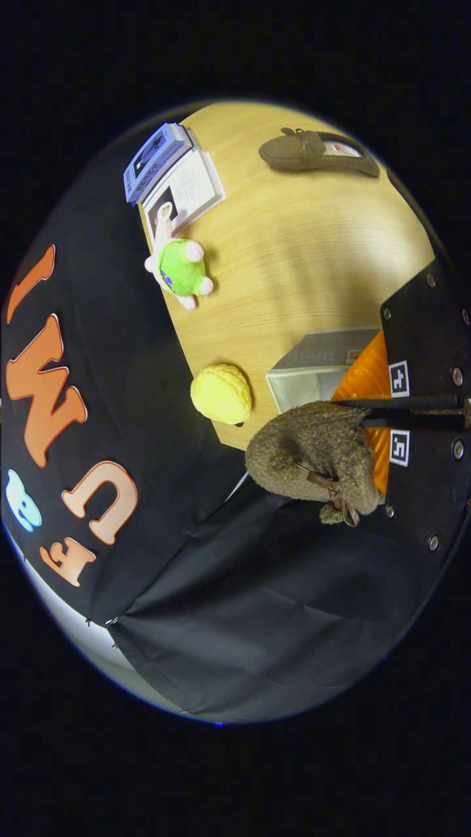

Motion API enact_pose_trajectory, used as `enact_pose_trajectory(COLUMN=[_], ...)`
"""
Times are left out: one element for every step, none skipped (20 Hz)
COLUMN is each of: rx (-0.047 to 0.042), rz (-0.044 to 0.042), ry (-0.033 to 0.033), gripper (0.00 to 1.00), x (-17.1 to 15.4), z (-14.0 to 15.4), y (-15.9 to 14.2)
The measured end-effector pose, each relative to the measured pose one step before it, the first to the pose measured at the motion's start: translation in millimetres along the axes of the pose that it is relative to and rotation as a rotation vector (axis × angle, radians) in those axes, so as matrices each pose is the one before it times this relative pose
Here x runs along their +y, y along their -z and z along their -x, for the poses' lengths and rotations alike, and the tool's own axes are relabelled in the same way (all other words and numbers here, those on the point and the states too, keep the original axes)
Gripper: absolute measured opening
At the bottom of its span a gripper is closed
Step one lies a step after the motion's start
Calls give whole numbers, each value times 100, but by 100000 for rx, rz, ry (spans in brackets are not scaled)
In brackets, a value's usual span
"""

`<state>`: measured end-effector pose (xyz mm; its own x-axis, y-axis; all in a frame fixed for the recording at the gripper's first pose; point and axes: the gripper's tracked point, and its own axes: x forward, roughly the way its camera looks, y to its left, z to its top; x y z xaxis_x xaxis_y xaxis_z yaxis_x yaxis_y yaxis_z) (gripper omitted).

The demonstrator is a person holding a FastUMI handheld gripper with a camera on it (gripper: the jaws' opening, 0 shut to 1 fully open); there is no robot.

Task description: Open the storage box then place both shoes into the box .Put the left shoe in first, then the right shoe, with the right side of both shoes facing outward in a uniform manner.

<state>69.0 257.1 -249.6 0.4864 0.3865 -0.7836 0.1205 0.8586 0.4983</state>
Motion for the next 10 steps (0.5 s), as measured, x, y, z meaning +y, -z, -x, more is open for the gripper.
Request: enact_pose_trajectory(rx=[1794,1884,1498,1414,1254,1001,1441,1306,1587,1512], rz=[-247,31,-243,-154,-364,-245,-237,-621,-838,-567], ry=[114,241,245,562,872,1517,1478,1396,704,773], gripper=[4,4,4,4,4,4,4,4,4,4], x=[578,664,430,110,174,188,15,47,95,-96], z=[-1072,-705,-912,-881,-974,-752,-749,-752,-808,-942], y=[513,682,469,471,368,504,463,536,592,512])
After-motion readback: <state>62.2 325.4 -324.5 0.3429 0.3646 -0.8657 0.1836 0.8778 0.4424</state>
